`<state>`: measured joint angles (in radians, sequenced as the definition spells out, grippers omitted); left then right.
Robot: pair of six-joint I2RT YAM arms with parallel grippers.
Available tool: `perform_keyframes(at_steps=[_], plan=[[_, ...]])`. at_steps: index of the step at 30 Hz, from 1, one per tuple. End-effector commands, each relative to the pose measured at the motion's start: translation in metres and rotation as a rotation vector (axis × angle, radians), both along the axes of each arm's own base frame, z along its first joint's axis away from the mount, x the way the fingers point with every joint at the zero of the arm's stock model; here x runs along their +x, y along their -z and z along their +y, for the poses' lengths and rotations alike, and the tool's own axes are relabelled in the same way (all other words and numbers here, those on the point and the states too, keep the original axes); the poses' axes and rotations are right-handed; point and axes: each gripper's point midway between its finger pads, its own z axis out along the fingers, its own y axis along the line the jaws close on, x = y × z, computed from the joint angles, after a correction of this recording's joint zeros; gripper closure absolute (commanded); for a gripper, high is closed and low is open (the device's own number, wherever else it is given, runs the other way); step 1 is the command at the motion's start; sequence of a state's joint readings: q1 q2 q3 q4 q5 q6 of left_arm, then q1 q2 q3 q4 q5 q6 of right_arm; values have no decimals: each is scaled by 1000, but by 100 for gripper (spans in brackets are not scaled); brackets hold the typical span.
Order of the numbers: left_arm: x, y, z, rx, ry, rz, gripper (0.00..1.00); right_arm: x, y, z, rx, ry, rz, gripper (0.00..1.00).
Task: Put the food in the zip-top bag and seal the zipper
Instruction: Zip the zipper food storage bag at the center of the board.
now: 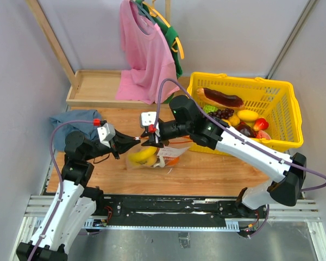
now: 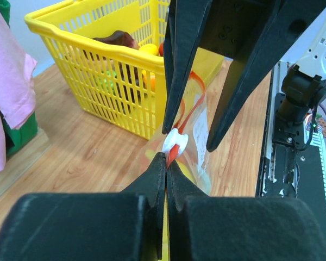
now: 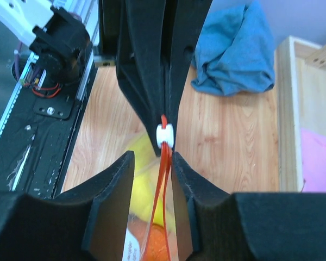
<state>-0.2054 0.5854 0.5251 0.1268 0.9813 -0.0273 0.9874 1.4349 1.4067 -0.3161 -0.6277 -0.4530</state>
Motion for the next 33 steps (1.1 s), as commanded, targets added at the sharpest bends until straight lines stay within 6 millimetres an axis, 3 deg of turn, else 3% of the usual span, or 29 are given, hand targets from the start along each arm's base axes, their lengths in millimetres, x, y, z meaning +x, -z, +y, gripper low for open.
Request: perform_keyframes(at_steps=[1, 13, 17, 21, 33], plan=[[-2, -2, -2, -7, 18, -19, 100, 1, -37, 15, 115, -58, -64, 67], [-2, -1, -2, -5, 19, -14, 100, 12, -30, 26, 122, -40, -68, 72], [-1, 0, -2, -5, 14, -14, 100, 18, -26, 26, 108, -12, -80, 88], [5, -3, 1, -11, -28, -8, 100, 22, -17, 18, 67, 14, -100, 98], [15, -8, 6, -24, -100, -6, 100, 34, 10, -15, -29, 128, -84, 96]])
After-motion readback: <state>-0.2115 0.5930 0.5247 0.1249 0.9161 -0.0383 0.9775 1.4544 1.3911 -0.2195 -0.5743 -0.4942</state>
